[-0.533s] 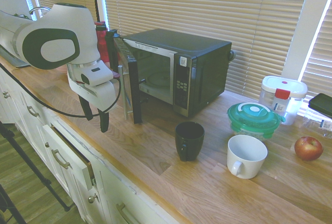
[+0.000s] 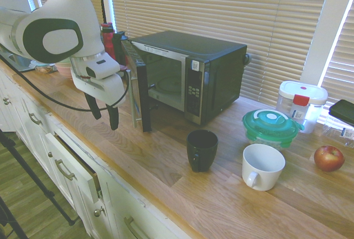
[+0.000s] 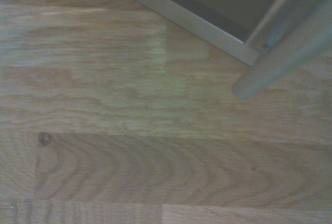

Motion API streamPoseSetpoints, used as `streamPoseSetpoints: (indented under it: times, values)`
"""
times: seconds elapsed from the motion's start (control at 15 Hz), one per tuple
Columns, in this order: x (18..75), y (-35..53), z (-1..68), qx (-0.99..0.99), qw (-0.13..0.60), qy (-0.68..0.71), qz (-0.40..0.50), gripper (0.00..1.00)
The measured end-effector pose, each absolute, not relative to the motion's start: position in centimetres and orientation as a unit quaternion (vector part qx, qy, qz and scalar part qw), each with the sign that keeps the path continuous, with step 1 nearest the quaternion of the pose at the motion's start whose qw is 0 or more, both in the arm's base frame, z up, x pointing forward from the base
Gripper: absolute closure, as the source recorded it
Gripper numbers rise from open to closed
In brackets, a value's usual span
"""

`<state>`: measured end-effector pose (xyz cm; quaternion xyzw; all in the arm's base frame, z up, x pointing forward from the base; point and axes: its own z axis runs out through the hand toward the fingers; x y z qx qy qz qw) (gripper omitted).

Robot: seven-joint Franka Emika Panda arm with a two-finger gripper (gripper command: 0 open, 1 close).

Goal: Close the microwave

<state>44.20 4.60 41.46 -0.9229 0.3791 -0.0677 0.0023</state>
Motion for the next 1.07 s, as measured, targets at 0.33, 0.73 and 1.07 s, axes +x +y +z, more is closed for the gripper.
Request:
streamPoseSetpoints:
  times: [0.33, 0.73, 1.07]
  values:
    - [45.5, 7.8, 44.2, -0.926, -0.01, 0.37, -0.076, 0.0]
    - [48.2, 13.3, 46.7, -0.931, -0.029, 0.353, -0.082, 0.0]
    - [52.5, 12.4, 48.1, -0.928, -0.023, 0.361, -0.09, 0.0]
